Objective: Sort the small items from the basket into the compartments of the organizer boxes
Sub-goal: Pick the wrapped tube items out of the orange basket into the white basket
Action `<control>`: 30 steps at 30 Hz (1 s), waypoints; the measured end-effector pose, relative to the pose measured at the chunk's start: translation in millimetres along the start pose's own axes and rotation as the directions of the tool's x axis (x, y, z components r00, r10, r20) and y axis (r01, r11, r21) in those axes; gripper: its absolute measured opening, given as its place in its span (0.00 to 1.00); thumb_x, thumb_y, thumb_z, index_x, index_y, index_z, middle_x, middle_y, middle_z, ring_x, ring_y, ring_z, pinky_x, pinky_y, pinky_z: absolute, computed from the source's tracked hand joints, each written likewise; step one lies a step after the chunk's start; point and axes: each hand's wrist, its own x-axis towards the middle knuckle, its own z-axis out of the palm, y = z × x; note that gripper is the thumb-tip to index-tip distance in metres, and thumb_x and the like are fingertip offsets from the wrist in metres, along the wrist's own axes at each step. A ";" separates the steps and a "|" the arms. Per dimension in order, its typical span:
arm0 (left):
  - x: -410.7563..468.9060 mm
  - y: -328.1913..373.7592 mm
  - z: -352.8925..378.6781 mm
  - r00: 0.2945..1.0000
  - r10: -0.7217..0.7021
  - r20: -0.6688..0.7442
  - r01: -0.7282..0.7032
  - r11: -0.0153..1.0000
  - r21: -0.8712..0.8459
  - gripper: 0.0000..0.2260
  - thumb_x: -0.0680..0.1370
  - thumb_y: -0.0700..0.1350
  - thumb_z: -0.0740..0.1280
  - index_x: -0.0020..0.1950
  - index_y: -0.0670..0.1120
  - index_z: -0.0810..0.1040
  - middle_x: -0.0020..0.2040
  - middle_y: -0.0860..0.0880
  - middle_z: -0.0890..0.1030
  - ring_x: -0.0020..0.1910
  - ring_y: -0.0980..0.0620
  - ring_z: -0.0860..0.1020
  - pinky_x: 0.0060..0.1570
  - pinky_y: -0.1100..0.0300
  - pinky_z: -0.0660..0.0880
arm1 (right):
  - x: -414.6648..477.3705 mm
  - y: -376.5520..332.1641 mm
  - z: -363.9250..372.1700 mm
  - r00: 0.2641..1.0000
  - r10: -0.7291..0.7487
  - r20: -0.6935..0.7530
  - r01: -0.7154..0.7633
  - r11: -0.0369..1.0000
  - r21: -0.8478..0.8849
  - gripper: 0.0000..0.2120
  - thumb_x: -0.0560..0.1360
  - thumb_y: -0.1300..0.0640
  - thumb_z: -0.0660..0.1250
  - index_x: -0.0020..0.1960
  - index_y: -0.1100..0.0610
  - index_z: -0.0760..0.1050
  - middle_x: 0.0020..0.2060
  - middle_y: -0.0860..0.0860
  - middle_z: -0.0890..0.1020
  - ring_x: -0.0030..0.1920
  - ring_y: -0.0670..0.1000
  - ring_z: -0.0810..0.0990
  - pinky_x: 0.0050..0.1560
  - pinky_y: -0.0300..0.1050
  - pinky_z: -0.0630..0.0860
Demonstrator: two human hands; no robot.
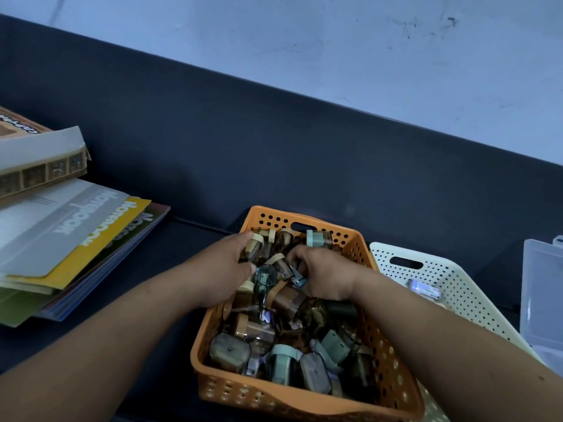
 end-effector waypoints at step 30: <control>-0.9 0.4 -0.8 1.000 0.004 -0.009 -0.005 1.000 -0.025 0.29 0.80 0.45 0.63 0.78 0.55 0.55 0.75 0.53 0.62 0.70 0.53 0.65 0.67 0.58 0.64 | 4.2 -1.0 -6.7 0.991 0.022 0.131 -0.014 0.998 -0.062 0.25 0.75 0.66 0.67 0.69 0.52 0.68 0.38 0.44 0.72 0.37 0.43 0.72 0.34 0.35 0.68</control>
